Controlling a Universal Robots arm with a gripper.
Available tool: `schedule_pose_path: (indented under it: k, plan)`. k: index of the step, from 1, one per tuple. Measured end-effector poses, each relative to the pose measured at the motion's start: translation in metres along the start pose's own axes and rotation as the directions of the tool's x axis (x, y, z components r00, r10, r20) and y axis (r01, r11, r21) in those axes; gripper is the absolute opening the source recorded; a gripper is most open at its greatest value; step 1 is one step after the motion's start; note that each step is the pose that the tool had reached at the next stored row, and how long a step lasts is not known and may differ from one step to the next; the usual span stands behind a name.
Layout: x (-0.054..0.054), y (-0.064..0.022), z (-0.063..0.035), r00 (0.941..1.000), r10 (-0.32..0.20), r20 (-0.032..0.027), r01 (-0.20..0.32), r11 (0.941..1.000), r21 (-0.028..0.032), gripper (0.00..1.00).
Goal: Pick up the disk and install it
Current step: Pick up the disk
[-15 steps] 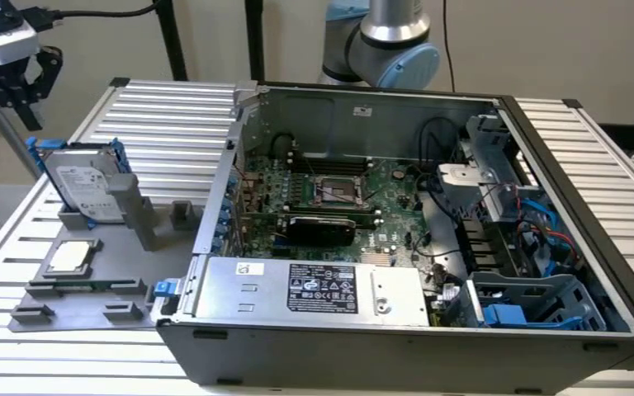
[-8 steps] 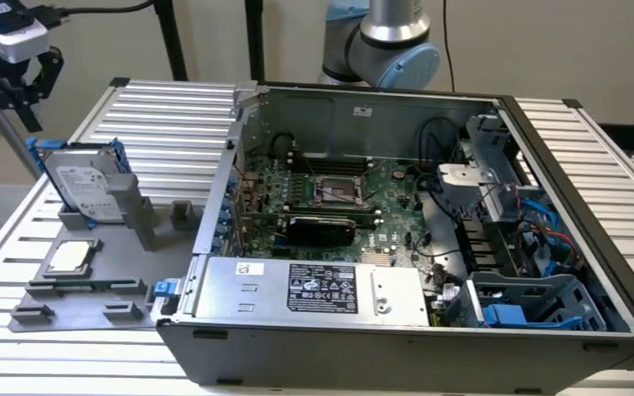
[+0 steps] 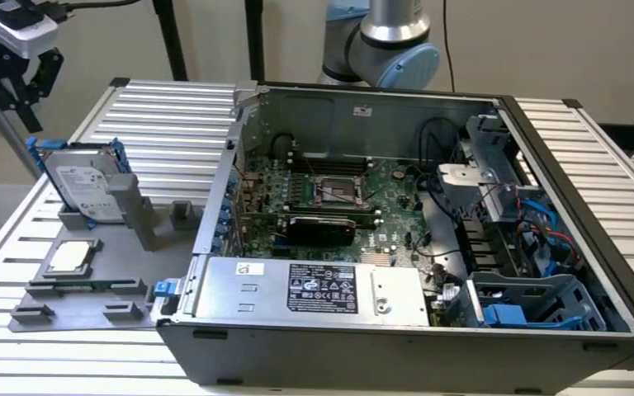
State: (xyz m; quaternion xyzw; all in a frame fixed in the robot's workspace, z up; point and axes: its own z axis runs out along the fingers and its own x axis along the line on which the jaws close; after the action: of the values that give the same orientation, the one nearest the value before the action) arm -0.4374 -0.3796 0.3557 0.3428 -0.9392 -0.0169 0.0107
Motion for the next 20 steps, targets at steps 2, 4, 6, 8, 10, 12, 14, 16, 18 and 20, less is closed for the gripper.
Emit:
schedule_pose_path:
  k: [2,4,6,8,10,12,14,16,18,20]
  plan:
    - [0.0,0.0,0.0,0.9994,-0.035,-0.0012,0.035,0.9994,0.0005,0.0]
    - [0.0,0.0,0.0,0.9974,-0.072,-0.0024,0.072,0.9974,0.0009,0.0]
    - [0.0,0.0,0.0001,0.9941,-0.108,-0.0036,0.108,0.9941,0.0014,0.0]
    - [0.0,0.0,0.0001,0.9895,-0.144,-0.0047,0.144,0.9895,0.002,0.0]
    - [0.0,0.0,0.0002,0.9837,-0.18,-0.0057,0.18,0.9837,0.0025,0.0]
    - [0.0,0.0,0.0001,0.9763,-0.216,-0.0068,0.216,0.9764,0.0031,0.0]
    - [0.0,0.0,0.0002,0.9678,-0.252,-0.0078,0.252,0.9678,0.0038,0.0]
    - [0.0,0.0,0.0002,0.958,-0.287,-0.0088,0.287,0.958,0.0044,0.0]
    - [0.0,0.0,0.0002,0.9472,-0.32,-0.0098,0.321,0.9472,0.005,0.0]
    - [0.0,0.0,0.0003,0.9349,-0.355,-0.0108,0.355,0.9349,0.0055,0.0]
